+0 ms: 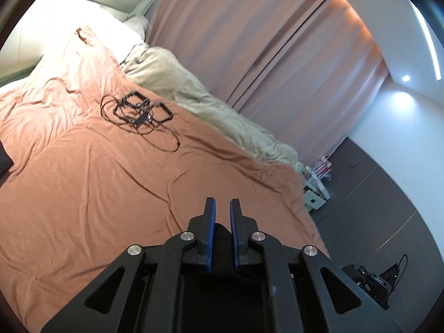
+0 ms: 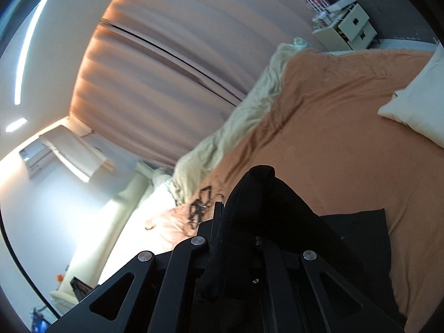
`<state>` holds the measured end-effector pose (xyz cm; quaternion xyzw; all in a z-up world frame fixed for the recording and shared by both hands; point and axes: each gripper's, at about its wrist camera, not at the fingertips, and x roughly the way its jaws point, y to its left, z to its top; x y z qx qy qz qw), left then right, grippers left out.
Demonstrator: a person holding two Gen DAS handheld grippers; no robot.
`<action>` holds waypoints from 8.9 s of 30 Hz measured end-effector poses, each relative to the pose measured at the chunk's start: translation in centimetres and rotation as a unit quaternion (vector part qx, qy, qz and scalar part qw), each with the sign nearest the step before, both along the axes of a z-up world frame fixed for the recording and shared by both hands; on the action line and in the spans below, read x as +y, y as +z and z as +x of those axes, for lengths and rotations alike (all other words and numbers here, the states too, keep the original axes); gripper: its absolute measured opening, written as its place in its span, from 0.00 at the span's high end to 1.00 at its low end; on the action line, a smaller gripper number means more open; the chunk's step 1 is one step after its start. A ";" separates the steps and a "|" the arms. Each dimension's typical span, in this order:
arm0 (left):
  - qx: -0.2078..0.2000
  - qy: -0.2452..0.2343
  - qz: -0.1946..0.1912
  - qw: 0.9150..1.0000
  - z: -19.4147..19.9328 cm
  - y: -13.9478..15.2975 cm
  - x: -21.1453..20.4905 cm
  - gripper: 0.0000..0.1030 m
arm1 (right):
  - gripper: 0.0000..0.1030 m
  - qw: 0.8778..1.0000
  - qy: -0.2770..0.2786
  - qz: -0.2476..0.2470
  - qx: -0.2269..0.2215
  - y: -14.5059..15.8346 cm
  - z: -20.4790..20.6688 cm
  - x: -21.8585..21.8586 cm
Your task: Fold large clothes
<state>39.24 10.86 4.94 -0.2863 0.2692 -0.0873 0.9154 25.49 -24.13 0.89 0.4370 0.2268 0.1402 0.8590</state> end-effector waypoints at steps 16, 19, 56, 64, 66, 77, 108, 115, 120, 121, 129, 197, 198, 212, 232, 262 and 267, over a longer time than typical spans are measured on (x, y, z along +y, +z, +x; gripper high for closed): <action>0.072 -0.003 -0.036 0.997 7.4 -9.6 -0.2 0.00 | 0.17 0.998 -0.028 -0.016 0.062 -8.0 4.5 -1.0; 0.068 0.009 -0.043 0.997 7.1 -9.5 0.3 0.00 | 0.17 0.996 -0.025 -0.032 0.079 -8.4 4.9 -1.0; 0.246 0.025 0.098 0.964 -8.8 -22.3 0.2 0.51 | 0.35 0.937 0.027 -0.233 0.258 -16.8 -6.9 -2.1; 0.234 0.053 0.061 0.969 -10.5 -21.0 2.3 0.51 | 0.38 0.927 0.010 -0.276 0.255 -13.7 -7.2 -0.7; 0.232 0.050 0.030 0.971 -10.8 -21.2 2.9 0.51 | 0.38 0.928 0.034 -0.288 0.235 -12.5 -7.1 0.9; 0.217 0.020 -0.054 0.975 -10.9 -21.6 2.2 0.35 | 0.42 0.913 0.064 -0.360 0.182 -7.0 -6.9 8.5; 0.225 0.030 -0.048 0.973 -8.8 -23.6 1.5 0.41 | 0.74 0.874 0.201 -0.359 0.259 -14.1 2.0 22.9; 0.225 0.050 -0.059 0.971 -7.8 -23.8 1.8 0.41 | 0.82 0.875 0.186 -0.364 0.260 -14.2 6.8 22.6; 0.223 0.054 -0.056 0.972 -7.1 -23.6 1.9 0.41 | 0.83 0.885 0.186 -0.340 0.260 -13.8 10.8 22.5; 0.223 0.055 -0.056 0.972 -7.0 -23.7 1.9 0.41 | 0.83 0.882 0.181 -0.348 0.261 -13.7 11.5 22.5; 0.221 0.056 -0.056 0.972 -6.4 -24.0 2.1 0.41 | 0.87 0.887 0.168 -0.337 0.268 -14.1 16.6 21.8; 0.092 -0.045 -0.103 0.989 -5.7 -10.6 -5.0 0.90 | 0.89 0.901 0.247 -0.239 0.266 -15.9 -3.7 19.1; 0.086 -0.054 -0.099 0.990 -5.6 -9.9 -5.8 0.90 | 0.89 0.901 0.249 -0.237 0.266 -15.9 -3.7 19.1; 0.045 -0.159 -0.050 0.985 -3.3 -2.7 -17.7 0.90 | 0.76 0.955 0.183 -0.141 0.187 -11.6 -6.7 9.3; 0.170 -0.313 -0.040 0.934 1.1 -8.9 -36.2 0.81 | 0.62 0.981 0.044 -0.080 0.170 -10.5 -11.4 -5.6; 0.204 -0.167 0.019 0.964 -0.4 -13.8 -22.5 0.14 | 0.90 0.981 0.085 -0.092 0.145 -12.0 -7.2 -2.2; 0.218 -0.178 0.046 0.959 0.1 -15.6 -24.0 0.32 | 0.92 0.980 0.066 -0.079 0.171 -14.4 -8.7 -4.2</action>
